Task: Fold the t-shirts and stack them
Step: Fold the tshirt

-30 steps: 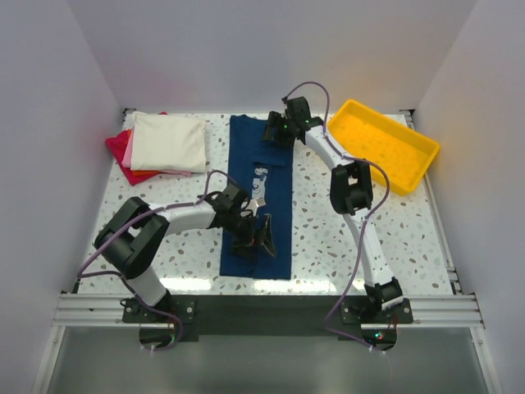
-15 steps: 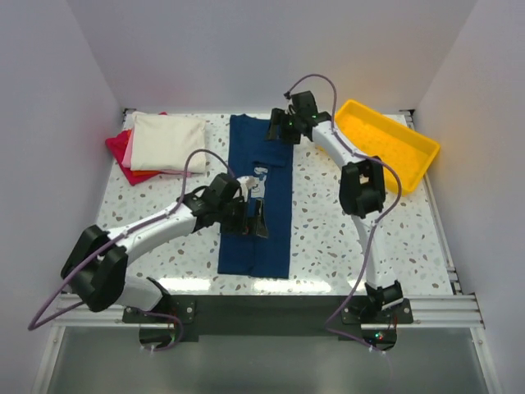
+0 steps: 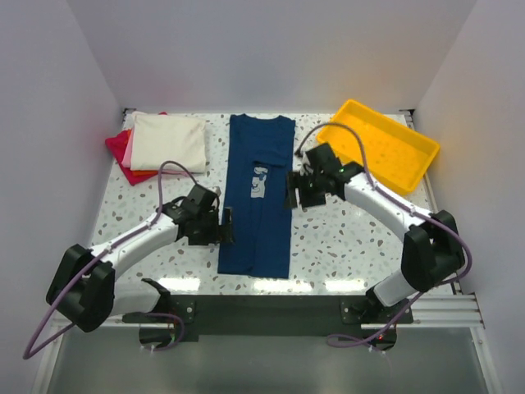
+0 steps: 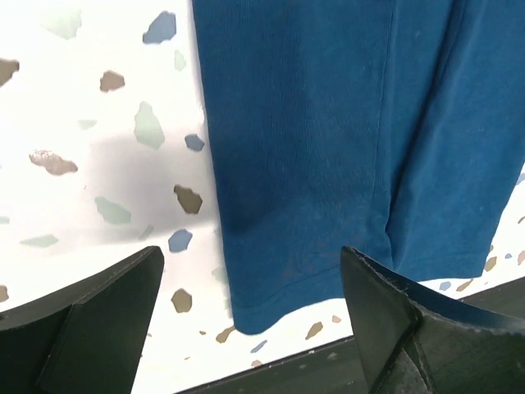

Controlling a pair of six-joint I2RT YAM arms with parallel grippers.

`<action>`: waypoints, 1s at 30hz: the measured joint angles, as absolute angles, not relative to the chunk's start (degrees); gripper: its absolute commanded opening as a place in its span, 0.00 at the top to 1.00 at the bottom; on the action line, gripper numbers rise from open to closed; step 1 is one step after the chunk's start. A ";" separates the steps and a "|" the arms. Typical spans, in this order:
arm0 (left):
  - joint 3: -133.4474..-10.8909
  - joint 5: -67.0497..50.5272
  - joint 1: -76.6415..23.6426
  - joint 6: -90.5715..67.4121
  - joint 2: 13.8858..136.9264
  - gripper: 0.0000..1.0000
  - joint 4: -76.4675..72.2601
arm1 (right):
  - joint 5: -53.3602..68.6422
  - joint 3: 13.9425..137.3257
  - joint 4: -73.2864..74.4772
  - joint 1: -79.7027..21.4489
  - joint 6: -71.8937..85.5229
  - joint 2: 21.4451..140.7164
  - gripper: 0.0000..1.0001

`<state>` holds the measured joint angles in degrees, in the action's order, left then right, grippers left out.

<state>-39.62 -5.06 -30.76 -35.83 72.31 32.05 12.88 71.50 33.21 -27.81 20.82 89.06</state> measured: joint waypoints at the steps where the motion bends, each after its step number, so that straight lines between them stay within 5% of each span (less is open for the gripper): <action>1: -39.51 -5.04 -30.76 -35.81 71.85 0.09 32.51 | 13.02 66.37 35.29 -29.85 21.12 88.31 0.33; 7: -37.85 -5.74 -30.76 -35.86 69.23 0.17 33.54 | 14.31 50.78 42.72 -36.71 24.40 85.23 0.34; 23: -34.87 -9.43 -30.83 -36.36 68.64 0.24 37.89 | 18.26 47.92 34.83 -48.42 29.67 89.38 0.41; 30: -33.15 -10.98 -31.51 -36.45 68.12 0.27 38.09 | 19.88 48.07 33.50 -50.26 30.06 91.74 0.57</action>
<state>-33.15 -10.98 -31.51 -36.45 68.12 38.09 19.88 48.07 33.50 -50.26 30.06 91.74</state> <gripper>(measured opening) 0.745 0.486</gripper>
